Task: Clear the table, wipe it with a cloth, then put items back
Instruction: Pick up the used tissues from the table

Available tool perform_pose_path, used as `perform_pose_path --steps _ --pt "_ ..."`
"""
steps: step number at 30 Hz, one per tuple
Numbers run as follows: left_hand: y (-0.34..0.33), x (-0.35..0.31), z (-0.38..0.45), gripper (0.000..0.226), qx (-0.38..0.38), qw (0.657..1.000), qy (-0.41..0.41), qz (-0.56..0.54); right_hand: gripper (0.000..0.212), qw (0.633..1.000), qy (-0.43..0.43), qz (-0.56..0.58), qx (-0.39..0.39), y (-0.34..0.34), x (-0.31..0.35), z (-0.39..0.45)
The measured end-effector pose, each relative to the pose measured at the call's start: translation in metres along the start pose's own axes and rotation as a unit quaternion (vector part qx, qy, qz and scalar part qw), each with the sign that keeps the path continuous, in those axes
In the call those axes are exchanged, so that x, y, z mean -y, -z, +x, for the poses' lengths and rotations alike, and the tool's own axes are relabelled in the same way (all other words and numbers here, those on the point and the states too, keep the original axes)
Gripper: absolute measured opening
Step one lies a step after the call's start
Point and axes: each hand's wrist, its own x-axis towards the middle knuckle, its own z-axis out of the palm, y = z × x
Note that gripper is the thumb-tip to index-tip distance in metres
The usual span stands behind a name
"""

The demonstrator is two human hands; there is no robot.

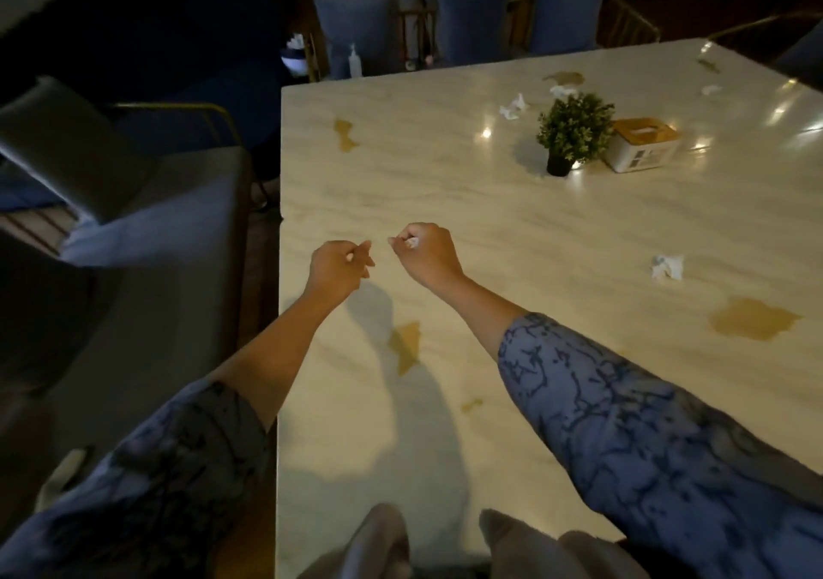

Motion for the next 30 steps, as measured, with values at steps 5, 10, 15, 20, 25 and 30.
perform_pose_path --steps 5,10,15,20,25,30 --pt "0.018 -0.019 0.014 0.043 -0.013 1.000 -0.015 -0.016 0.018 0.999 0.019 -0.024 -0.026 0.012 0.018 0.012" --pt "0.011 -0.029 0.020 0.049 -0.025 0.999 0.007 -0.035 0.017 0.998 0.009 -0.005 -0.064 0.031 0.013 0.013" --pt "-0.021 -0.045 0.014 0.053 -0.017 0.999 0.008 -0.043 0.021 0.997 0.003 0.009 -0.071 0.062 -0.011 0.010" --pt "-0.070 -0.077 0.017 0.058 -0.029 0.999 0.023 -0.032 0.026 0.998 0.010 0.007 -0.060 0.102 -0.052 0.019" --pt "-0.131 -0.119 0.016 0.059 -0.031 0.999 0.027 -0.023 0.026 0.999 0.017 0.000 -0.029 0.161 -0.098 0.028" --pt "-0.201 -0.170 0.014 0.065 -0.053 0.997 0.041 -0.045 0.028 0.999 0.028 -0.035 -0.020 0.237 -0.150 0.044"
